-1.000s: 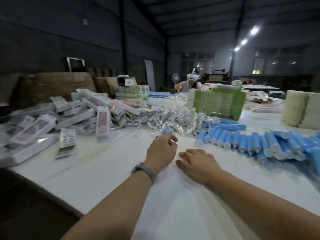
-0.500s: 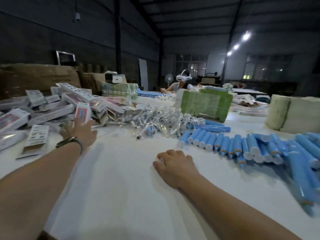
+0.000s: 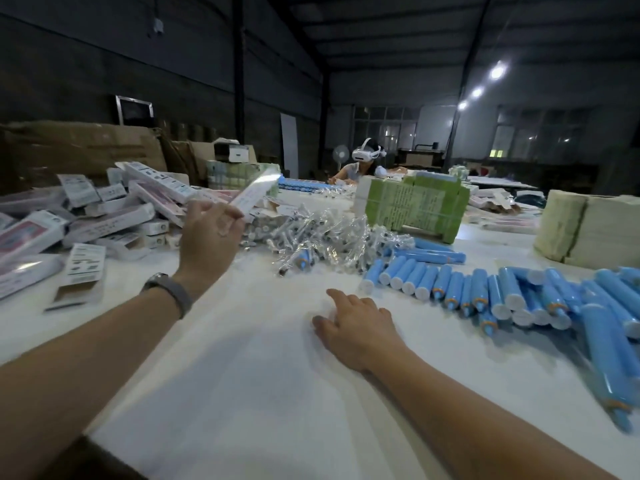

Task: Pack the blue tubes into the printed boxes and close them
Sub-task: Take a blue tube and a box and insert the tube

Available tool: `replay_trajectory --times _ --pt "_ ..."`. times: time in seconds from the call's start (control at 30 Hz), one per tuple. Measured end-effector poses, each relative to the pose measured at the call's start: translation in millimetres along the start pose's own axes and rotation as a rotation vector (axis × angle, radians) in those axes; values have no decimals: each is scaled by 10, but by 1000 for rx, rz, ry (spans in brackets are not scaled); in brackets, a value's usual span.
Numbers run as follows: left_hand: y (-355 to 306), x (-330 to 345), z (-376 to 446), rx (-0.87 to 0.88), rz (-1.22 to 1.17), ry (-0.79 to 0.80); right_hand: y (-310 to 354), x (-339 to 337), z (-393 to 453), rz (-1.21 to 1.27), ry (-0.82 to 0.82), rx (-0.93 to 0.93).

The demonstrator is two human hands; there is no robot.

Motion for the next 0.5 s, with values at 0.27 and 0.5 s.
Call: replay_trajectory --times 0.27,0.5 --pt "-1101 926 -850 -526 -1047 459 -266 -331 -148 1274 -121 96" --pt "-1196 1071 -1072 -248 -831 595 -402 -377 -132 1190 -204 134"
Point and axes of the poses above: each hand's wrist, its own z-axis towards the middle knuckle, its own x-axis out of the palm, y = z × x, the point moved 7 cm from there along z, towards the middle knuckle, and after that the axes turned 10 degrees about x, right-handed, at the moved point
